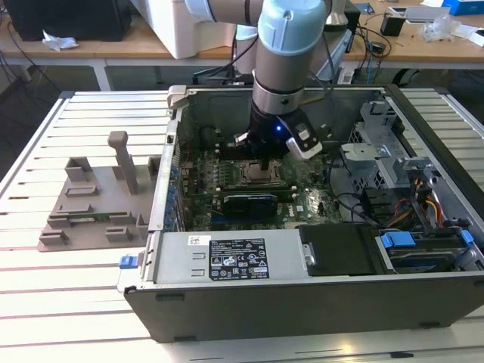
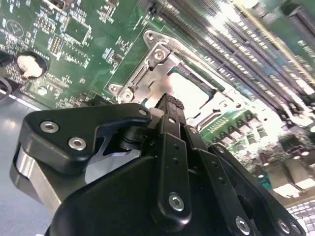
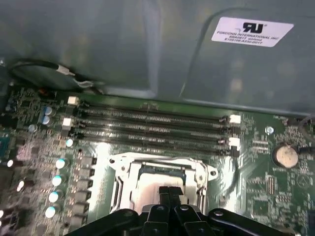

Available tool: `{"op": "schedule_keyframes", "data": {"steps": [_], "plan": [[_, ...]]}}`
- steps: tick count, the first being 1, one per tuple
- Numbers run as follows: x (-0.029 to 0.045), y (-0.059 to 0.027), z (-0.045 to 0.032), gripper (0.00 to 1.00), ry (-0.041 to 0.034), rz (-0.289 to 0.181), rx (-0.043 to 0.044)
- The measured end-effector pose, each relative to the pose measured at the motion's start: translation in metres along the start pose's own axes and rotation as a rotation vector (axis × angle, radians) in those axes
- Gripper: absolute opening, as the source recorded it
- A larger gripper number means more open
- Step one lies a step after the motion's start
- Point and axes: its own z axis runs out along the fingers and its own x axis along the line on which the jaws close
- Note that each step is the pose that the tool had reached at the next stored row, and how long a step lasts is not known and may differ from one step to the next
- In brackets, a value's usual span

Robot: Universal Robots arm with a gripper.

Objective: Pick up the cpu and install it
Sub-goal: 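Install the second cpu locking lever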

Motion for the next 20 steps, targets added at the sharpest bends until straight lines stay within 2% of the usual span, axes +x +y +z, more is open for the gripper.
{"op": "schedule_keyframes", "data": {"steps": [2,3,4,6,8,10,11,13,14,17,19,20], "plan": [[-0.0003,0.0031,-0.0033,0.11,0.0042,0.001,0.0384],[-0.0004,0.0043,-0.0043,0.11,0.0054,0.001,0.0501],[-0.0007,0.0074,-0.0063,0.11,0.0090,0.002,0.0826],[-0.0013,0.0136,-0.0092,0.11,0.0143,0.002,0.1331],[-0.0017,0.0177,-0.0103,0.11,0.0169,0.003,0.1562],[-0.0027,0.0273,-0.0110,0.11,0.0209,0.004,0.1936],[-0.0030,0.0307,-0.0129,0.11,0.0215,0.004,0.1991],[-0.0032,0.0329,-0.0200,0.11,0.0215,0.004,0.1991],[-0.0032,0.0342,-0.0270,0.11,0.0215,0.003,0.1992],[-0.0031,0.0391,-0.0555,0.11,0.0214,0.004,0.1991],[-0.0032,0.0405,-0.0638,0.11,0.0214,0.004,0.1990],[-0.0032,0.0406,-0.0646,0.11,0.0213,0.004,0.1988]]}}
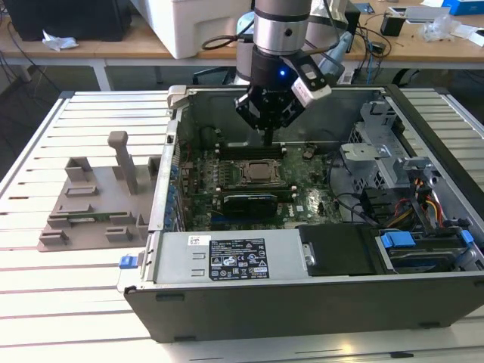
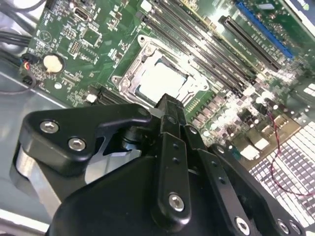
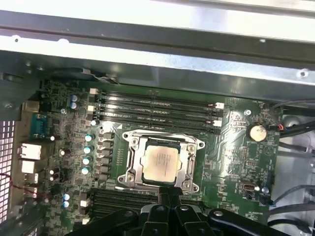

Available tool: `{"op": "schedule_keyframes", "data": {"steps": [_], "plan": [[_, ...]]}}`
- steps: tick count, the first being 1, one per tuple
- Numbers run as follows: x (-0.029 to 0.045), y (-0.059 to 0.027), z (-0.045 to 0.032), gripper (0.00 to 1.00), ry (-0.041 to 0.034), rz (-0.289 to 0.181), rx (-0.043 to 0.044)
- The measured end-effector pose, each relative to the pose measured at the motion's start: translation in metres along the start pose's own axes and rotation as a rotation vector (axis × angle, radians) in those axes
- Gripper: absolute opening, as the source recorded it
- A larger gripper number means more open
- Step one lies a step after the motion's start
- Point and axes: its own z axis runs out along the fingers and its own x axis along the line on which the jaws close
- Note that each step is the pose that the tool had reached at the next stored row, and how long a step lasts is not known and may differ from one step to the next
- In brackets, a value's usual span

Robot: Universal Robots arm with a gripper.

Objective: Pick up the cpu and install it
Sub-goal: 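Install the second cpu locking lever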

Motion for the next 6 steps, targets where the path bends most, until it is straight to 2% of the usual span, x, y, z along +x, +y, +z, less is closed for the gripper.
{"op": "schedule_keyframes", "data": {"steps": [6], "plan": [[0.0000,0.0000,-0.0002,0.11,0.0000,0.000,0.0000]]}}
